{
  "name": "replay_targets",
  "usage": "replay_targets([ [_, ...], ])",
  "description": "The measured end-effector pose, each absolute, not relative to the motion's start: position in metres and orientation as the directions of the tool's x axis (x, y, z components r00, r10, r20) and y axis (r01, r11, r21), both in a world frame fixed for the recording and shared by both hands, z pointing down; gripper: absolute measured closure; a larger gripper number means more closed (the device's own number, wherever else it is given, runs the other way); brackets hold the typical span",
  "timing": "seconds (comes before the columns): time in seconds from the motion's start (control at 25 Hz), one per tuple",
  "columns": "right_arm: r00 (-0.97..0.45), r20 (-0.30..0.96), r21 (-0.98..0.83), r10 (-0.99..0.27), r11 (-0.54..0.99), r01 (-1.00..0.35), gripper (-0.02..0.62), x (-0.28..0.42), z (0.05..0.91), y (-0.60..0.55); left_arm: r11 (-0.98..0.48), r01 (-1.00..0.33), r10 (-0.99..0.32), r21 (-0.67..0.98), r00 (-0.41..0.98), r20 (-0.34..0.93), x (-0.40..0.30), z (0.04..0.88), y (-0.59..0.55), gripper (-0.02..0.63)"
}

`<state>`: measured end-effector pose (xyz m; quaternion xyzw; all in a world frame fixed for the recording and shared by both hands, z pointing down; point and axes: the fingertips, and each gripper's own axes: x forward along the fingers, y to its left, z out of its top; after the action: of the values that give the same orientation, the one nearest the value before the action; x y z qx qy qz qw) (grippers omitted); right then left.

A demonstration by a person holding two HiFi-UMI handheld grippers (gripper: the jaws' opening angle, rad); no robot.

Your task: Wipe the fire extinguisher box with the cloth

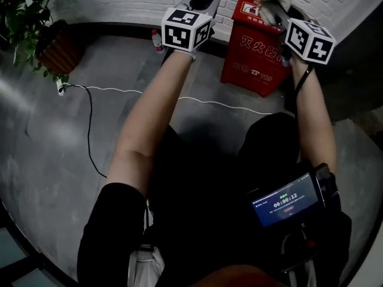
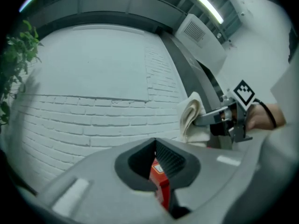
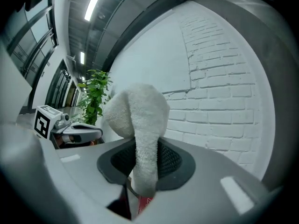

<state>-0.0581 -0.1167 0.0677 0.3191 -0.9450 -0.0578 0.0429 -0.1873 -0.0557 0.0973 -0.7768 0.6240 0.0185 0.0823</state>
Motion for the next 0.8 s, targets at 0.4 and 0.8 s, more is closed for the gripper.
replay_targets([
  [0.4,-0.776,-0.020,0.020,-0.630,0.776,-0.630,0.497,-0.167,0.071,-0.162,-0.179,-0.983,-0.968,-0.044,0.184,-0.173,-0.264,0.106,-0.114,0.606],
  [0.8,-0.732,0.010,-0.119,-0.681,0.726,-0.678,0.499,-0.258,0.189,-0.167,-0.164,-0.985,-0.981,-0.044,0.168,-0.098,-0.326,0.187,-0.129,0.606],
])
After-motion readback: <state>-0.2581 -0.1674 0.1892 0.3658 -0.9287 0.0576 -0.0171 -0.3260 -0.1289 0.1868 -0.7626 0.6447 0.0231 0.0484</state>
